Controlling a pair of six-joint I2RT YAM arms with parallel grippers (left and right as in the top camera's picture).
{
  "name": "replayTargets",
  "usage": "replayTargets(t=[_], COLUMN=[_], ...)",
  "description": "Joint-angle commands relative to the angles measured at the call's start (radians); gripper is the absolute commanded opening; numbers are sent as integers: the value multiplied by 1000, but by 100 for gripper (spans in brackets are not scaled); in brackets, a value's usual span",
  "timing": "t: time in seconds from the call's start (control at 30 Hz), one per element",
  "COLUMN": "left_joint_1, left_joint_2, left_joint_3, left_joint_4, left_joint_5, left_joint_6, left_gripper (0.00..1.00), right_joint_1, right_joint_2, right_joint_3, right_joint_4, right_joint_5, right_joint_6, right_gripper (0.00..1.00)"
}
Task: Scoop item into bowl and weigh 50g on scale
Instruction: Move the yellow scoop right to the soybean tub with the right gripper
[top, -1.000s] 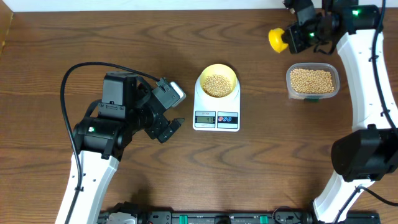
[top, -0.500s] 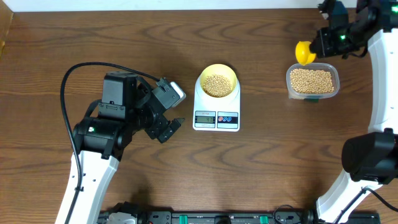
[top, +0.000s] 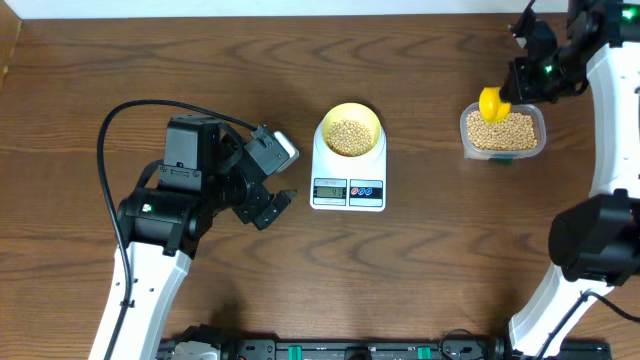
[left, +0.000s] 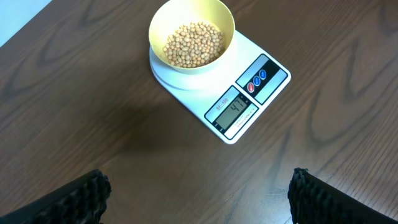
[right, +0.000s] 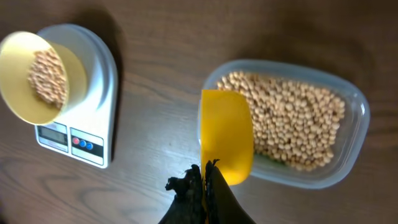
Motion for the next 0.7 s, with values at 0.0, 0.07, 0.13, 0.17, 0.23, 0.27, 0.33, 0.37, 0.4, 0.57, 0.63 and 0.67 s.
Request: replayTargets(t=[0.0, 0.07, 0.13, 0.17, 0.23, 0.27, 0.33, 0.37, 0.4, 0.57, 0.63, 0.67], left_joint_1=[5, 5, 5, 5, 5, 5, 5, 5, 5, 5, 5, 5], left_joint_2=[-11, -11, -11, -11, -11, -11, -11, -11, -11, -11, -11, -11], left_joint_3=[-8, -8, -8, -8, -8, -8, -8, -8, -8, -8, -8, -8], left_joint_4=[-2, -2, -2, -2, -2, -2, -2, -2, -2, -2, -2, -2], left_joint_5=[10, 10, 10, 10, 10, 10, 10, 10, 10, 10, 10, 10], left_joint_6=[6, 6, 6, 6, 6, 6, 6, 6, 6, 6, 6, 6], left_gripper=[94, 94, 94, 94, 94, 94, 94, 94, 94, 94, 94, 94], right_joint_1=[-11, -13, -17, -20, -24, -26, -26, -26, -26, -26, -26, -26], right_joint_2=[30, 34, 35, 35, 35, 35, 35, 35, 35, 35, 35, 35], right_joint_3=[-23, -37, -57, -69, -98, -115, -150, -169, -182, -266, -297, -306], right_joint_4=[-13, -14, -13, -9, 2, 11, 36, 51, 60, 137, 169, 178], right_joint_5=[45, 74, 86, 86, 87, 86, 86, 86, 85, 70, 50, 38], right_joint_6=[-2, -2, -2, -1, 18, 18, 18, 18, 19, 44, 51, 51], right_gripper=[1, 1, 1, 1, 1, 1, 1, 1, 1, 1, 1, 1])
